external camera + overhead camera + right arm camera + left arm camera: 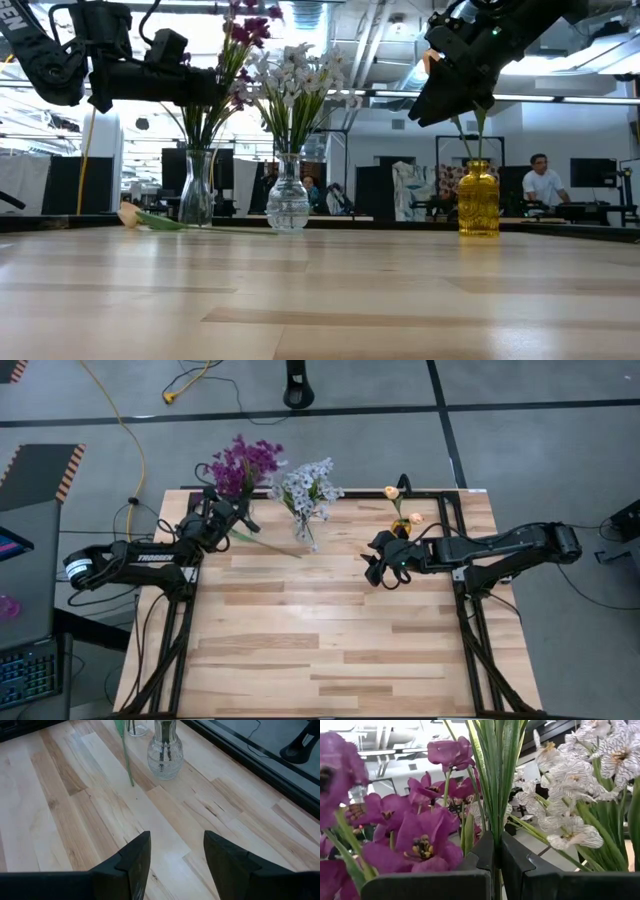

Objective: Sort flowers into vase by color
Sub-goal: Put the violet flowers into the left transparent vase

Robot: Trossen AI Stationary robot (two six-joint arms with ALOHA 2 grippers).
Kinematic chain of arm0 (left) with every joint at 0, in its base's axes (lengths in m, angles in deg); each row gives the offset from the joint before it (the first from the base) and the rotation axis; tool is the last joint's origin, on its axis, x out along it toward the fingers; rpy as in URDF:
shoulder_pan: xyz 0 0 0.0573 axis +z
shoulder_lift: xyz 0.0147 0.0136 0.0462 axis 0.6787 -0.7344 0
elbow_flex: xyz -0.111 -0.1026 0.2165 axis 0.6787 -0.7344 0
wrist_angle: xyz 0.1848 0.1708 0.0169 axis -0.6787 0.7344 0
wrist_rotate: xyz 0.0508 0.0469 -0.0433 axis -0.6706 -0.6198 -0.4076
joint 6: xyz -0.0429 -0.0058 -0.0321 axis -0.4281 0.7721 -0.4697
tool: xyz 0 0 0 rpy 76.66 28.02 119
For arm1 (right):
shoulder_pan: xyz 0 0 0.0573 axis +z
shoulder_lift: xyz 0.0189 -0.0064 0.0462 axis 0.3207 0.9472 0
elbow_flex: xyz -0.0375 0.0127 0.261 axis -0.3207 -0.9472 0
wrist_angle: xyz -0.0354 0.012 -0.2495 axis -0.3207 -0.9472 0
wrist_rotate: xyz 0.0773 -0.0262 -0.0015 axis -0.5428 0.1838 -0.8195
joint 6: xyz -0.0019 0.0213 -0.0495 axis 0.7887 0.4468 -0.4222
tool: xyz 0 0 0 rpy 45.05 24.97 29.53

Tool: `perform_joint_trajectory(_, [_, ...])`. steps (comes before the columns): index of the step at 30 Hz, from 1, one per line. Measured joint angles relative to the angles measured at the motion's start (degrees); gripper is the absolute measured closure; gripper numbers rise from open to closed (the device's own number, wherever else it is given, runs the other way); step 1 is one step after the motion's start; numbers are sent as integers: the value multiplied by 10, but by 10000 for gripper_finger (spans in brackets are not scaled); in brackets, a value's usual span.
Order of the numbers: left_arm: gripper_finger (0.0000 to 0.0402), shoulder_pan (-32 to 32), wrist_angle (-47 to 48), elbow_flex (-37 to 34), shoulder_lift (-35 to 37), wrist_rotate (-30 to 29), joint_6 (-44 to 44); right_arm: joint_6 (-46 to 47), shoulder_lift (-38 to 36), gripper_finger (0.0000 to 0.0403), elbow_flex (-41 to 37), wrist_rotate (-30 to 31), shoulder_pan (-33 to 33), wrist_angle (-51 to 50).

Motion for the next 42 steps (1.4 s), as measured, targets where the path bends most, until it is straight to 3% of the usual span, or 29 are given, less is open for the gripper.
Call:
perform_joint_trajectory(14, [401,0,-39,1,1,-15,-47,0,0,194,0,0,0,0])
perform_joint_trajectory(21, [401,0,-10,1,0,-70,-78,0,0,194,0,0,0,0])
perform_joint_trajectory(42, [400,-1,77,1,0,-89,-140,0,0,194,0,0,0,0])
